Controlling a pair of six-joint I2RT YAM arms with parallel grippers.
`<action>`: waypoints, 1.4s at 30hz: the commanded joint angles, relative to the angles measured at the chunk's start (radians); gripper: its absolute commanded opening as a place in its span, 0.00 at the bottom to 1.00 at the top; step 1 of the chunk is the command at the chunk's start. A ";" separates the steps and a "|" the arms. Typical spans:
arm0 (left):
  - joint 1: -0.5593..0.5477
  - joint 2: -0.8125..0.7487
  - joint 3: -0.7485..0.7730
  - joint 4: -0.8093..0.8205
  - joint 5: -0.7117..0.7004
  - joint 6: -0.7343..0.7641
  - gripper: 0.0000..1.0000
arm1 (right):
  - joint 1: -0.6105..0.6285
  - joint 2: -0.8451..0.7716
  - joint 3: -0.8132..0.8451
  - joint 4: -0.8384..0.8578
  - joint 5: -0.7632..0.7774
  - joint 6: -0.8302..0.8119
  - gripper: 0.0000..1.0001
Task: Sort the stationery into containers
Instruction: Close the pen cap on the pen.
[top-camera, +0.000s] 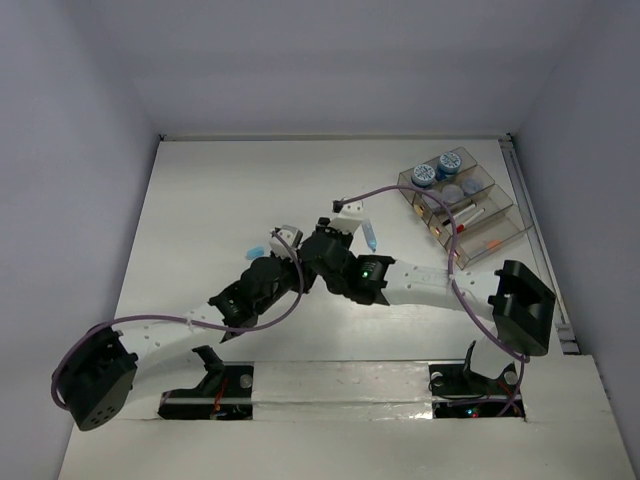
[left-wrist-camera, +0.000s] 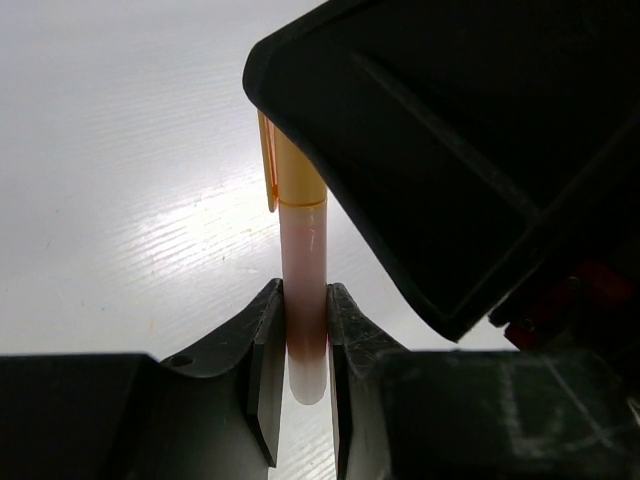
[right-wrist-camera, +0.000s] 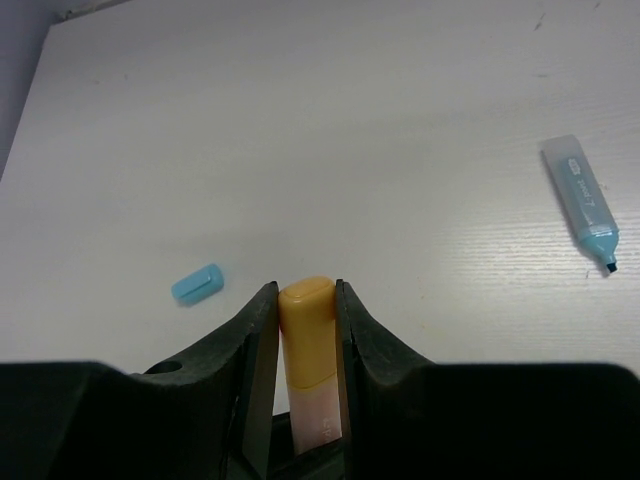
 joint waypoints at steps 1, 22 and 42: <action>0.015 -0.056 0.022 0.176 -0.073 0.014 0.00 | 0.058 -0.017 -0.093 -0.006 -0.241 0.019 0.00; 0.015 -0.240 0.020 0.074 -0.175 0.081 0.00 | 0.228 0.158 -0.163 0.100 -0.404 0.196 0.00; 0.015 -0.432 -0.021 0.099 -0.180 0.090 0.00 | 0.259 0.204 -0.194 0.189 -0.521 0.243 0.00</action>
